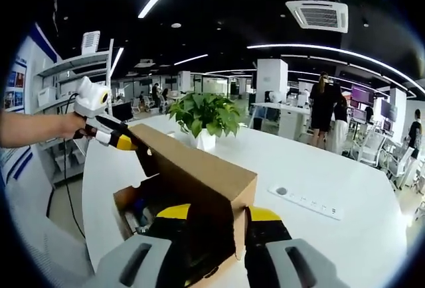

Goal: Operate the shoe box by opening the lid, removing the specified soft item, and placing it in the target area until the item is outside and the box remains undamaged.

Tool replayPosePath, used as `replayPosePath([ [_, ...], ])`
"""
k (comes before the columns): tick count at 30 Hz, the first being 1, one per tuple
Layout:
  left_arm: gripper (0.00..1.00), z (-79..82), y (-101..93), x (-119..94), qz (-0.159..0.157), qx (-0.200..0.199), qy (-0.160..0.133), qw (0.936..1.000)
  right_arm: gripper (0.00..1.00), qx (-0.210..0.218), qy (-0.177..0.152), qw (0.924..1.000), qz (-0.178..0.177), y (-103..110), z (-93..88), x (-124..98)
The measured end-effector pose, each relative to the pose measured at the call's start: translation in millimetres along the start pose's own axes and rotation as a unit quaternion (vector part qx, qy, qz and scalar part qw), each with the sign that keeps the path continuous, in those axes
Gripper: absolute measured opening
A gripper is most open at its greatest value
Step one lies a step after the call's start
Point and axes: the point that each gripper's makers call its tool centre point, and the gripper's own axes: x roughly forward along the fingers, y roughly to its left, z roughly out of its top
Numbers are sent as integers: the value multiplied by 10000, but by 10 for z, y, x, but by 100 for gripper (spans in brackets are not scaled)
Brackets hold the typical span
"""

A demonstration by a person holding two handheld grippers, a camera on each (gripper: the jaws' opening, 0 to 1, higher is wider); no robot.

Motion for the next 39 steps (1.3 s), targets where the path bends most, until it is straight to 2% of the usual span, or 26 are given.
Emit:
replayPosePath([
  [9,18,34,141,40,198,98,23,9998,25,66,-35,10000,-52,-60,28,43],
  [18,5,61,279,65,382,2,17,9993,24,93,-82,9999,-99,-98,44,68],
  [24,4,87,297,104,340,-75,6,9994,23,92,-122,9998,-123,-135,58,93],
  [30,3,117,347,160,457,-230,29,9987,20,118,-158,9997,-175,-185,67,107],
  [39,2,157,385,221,543,-352,27,9979,20,161,-147,9990,-388,-318,-60,78],
])
